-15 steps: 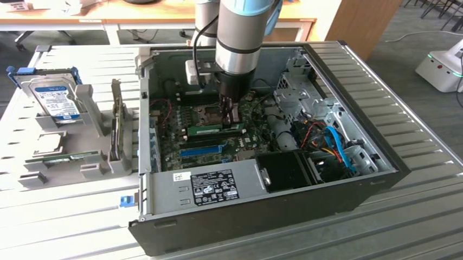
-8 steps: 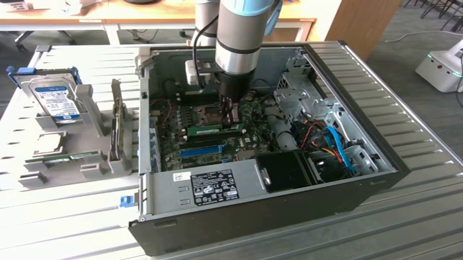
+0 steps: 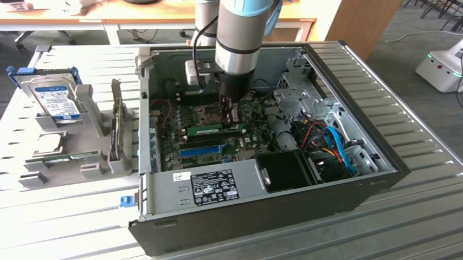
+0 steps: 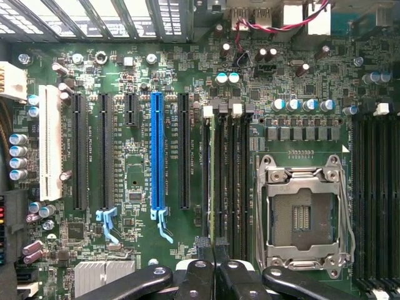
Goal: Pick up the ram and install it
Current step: 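Insert the ram into the slot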
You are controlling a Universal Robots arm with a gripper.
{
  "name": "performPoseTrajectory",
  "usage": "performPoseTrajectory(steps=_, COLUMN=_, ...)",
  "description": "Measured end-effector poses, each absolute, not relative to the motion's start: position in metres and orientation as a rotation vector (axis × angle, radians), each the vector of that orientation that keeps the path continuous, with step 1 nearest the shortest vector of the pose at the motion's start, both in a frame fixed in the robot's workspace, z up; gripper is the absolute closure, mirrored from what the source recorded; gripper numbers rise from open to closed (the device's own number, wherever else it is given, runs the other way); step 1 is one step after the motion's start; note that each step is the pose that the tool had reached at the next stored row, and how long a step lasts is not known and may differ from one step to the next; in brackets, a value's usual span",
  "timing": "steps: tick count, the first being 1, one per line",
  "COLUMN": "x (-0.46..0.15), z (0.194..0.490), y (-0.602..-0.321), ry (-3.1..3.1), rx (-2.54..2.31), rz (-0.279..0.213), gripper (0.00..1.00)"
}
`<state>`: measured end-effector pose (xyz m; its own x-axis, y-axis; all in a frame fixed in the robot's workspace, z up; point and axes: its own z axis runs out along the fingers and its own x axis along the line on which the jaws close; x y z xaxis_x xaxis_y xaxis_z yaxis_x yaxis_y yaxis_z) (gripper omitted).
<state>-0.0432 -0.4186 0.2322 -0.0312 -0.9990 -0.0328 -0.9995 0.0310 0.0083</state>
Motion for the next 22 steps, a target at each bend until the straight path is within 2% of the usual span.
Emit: performPoseTrajectory(steps=22, x=-0.0434, z=0.232, y=-0.4193, ry=2.218, rx=-2.199, rz=0.045, gripper=0.88)
